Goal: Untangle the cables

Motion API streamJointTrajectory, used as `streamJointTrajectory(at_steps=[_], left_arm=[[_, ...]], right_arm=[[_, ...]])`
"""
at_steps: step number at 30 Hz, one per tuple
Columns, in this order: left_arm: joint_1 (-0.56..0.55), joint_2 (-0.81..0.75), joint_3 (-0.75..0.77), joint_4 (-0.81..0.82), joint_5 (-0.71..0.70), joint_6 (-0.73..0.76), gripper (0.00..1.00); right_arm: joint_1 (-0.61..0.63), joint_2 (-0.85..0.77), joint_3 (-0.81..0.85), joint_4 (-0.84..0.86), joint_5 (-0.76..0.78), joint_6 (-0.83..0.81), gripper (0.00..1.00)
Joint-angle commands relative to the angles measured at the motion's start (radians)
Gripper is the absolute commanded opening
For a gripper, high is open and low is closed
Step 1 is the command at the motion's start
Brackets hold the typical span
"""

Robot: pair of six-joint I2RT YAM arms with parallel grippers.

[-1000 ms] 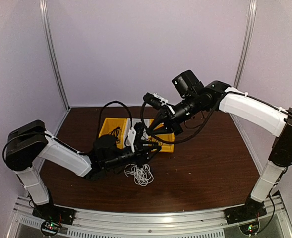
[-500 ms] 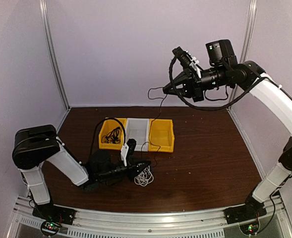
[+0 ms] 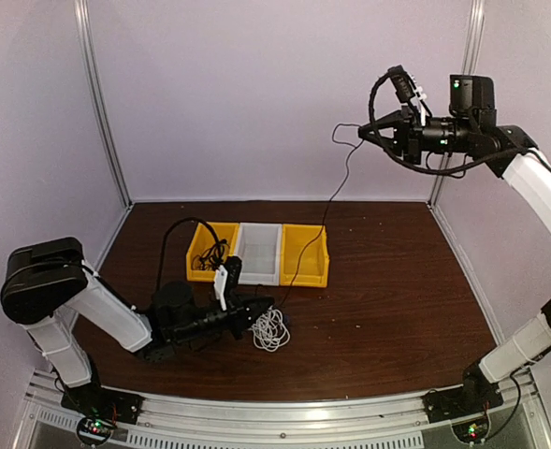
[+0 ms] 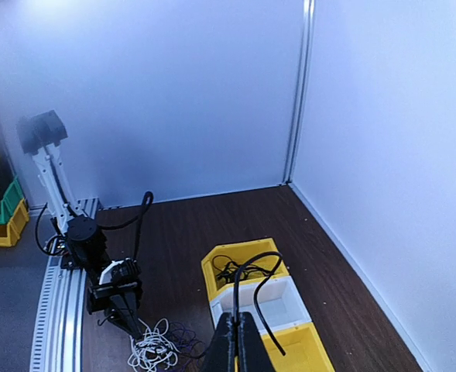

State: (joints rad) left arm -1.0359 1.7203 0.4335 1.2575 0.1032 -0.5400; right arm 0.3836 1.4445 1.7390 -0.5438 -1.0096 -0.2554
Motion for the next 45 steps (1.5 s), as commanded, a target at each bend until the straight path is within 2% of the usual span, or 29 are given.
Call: streamJointTrajectory(at_steps=[1, 6, 14, 18, 21, 25, 29, 33, 40, 45], left_arm=[[-0.001, -0.122, 0.008, -0.064, -0.043, 0.043, 0.0], [0.0, -0.264, 0.119, -0.263, -0.063, 0.125, 0.0], [0.042, -0.383, 0.412, -0.815, -0.24, 0.248, 0.0], [0.097, -0.429, 0.523, -0.97, -0.274, 0.289, 0.0], [0.145, -0.457, 0.597, -1.051, -0.283, 0.31, 0.0], [0.221, -0.465, 0.705, -1.168, -0.282, 0.311, 0.0], [0.251, -0.462, 0.809, -1.279, -0.309, 0.338, 0.0], [0.266, -0.456, 0.894, -1.365, -0.37, 0.369, 0.0], [0.319, -0.42, 1.068, -1.453, -0.444, 0.428, 0.0], [0.359, -0.37, 1.172, -1.518, -0.477, 0.465, 0.0]], right_arm=[[-0.043, -0.058, -0.094, 0.153, 0.093, 0.045, 0.0], [-0.023, -0.053, -0.251, 0.149, 0.021, 0.001, 0.0], [0.06, -0.025, -0.393, 0.109, 0.018, -0.09, 0.0], [0.08, 0.03, -0.378, 0.047, -0.075, -0.12, 0.23], [0.08, 0.053, -0.357, 0.032, -0.106, -0.109, 0.39], [0.074, 0.043, -0.369, -0.002, -0.087, -0.146, 0.48], [0.049, 0.011, -0.414, -0.047, -0.062, -0.204, 0.51], [0.014, -0.062, -0.526, -0.038, 0.006, -0.242, 0.52], [-0.043, -0.204, -0.834, 0.165, 0.142, -0.256, 0.55], [-0.052, -0.228, -0.915, 0.221, 0.261, -0.317, 0.57]])
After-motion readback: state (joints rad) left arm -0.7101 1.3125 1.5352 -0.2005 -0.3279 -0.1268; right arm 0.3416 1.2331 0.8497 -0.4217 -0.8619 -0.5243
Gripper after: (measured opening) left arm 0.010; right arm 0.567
